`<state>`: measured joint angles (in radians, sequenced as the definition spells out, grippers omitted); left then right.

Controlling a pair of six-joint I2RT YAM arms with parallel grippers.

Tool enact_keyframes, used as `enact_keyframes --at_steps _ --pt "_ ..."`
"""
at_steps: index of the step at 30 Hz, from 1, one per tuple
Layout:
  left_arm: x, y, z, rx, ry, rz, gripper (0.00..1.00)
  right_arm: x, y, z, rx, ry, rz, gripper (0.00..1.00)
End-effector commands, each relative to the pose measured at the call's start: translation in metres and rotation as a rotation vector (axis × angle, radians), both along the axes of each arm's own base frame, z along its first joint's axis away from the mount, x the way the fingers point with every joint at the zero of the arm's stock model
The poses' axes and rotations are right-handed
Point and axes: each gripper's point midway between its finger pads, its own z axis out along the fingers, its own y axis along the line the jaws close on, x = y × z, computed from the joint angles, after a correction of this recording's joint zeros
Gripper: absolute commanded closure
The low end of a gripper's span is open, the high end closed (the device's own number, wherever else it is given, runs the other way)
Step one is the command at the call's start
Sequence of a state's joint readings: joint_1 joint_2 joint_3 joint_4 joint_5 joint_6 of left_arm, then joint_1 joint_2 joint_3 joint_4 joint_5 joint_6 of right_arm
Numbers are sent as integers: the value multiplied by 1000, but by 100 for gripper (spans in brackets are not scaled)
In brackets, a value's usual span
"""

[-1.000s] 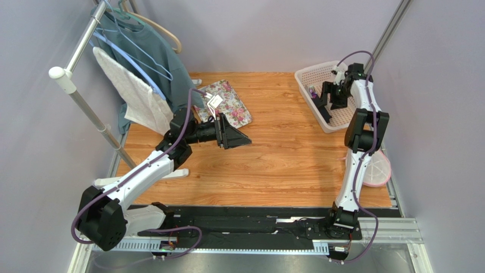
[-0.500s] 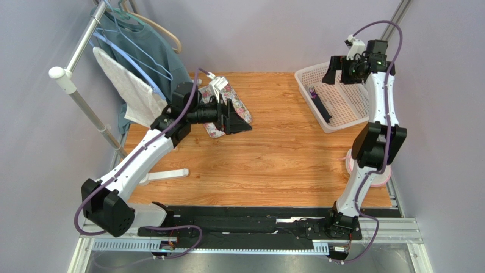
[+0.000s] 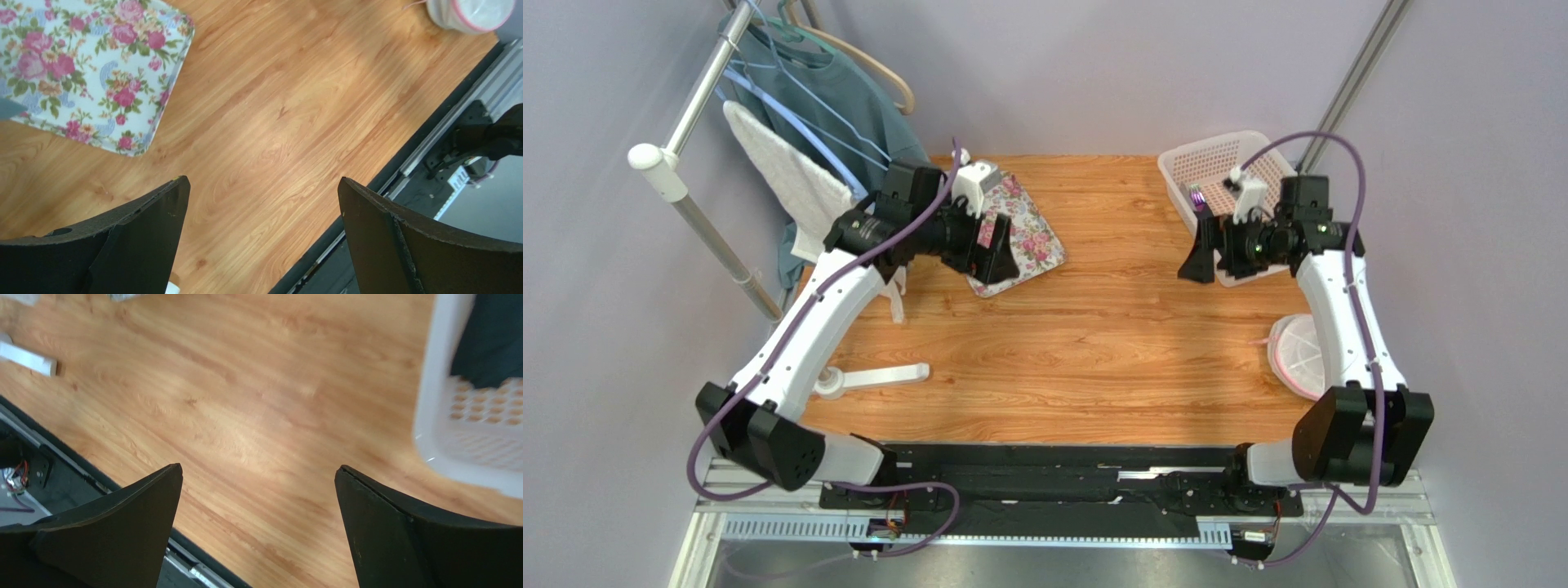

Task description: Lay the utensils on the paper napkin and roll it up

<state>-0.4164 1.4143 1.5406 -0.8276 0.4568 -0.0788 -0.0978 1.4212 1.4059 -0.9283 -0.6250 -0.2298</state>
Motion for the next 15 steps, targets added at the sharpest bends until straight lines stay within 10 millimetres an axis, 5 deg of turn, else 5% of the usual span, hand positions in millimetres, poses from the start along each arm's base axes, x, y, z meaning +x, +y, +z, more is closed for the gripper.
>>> enact_keyframes --at_steps 1,7,15 --pt "-40 32 -22 104 -33 -19 1 -35 5 -26 -69 -17 50 0" --pt "-66 49 -49 145 0 -18 1 -62 8 -58 -107 13 68 0" --pt "-64 60 -57 171 -6 29 1 -72 7 -47 -102 -26 23 0"
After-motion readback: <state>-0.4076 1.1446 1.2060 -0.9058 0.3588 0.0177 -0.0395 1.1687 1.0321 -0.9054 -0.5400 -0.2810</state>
